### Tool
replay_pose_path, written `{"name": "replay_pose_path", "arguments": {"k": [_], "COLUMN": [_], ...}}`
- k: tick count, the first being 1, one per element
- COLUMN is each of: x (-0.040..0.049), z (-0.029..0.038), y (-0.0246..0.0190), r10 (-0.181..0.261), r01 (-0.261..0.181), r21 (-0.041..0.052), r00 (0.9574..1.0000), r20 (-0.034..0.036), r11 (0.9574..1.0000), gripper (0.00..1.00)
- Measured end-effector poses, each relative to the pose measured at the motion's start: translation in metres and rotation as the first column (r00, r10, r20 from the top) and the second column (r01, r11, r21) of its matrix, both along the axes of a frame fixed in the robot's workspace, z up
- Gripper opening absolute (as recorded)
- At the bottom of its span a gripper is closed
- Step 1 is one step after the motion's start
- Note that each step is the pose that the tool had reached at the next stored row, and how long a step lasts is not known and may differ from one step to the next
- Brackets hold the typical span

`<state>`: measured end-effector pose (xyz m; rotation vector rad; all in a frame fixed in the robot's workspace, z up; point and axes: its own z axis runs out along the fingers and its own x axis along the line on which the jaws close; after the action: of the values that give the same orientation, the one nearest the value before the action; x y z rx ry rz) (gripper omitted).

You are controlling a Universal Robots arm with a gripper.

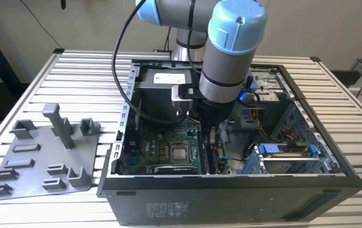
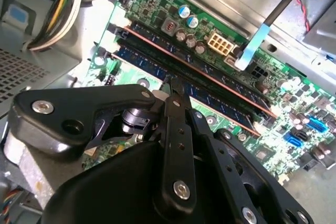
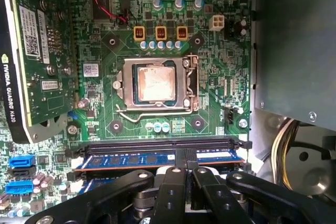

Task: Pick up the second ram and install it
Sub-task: 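Press down the second ram until it locks into place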

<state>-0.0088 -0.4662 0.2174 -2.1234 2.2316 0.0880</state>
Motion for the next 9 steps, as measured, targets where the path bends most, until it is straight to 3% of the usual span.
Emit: {"name": "replay_pose_path", "arguments": {"k": [3, 9], "x": [0.0001, 0.0], "z": [0.0042, 0.0319], "y": [0.0006, 0.0002], "r10": [0.0, 0.0], "r01": [0.0, 0.0], "r21": [0.0044, 0.0024], "r00": [1.0, 1.0], "r20": [0.0011, 0.0005], "r11": [1.0, 1.0], "gripper": [0.11, 0.11]}}
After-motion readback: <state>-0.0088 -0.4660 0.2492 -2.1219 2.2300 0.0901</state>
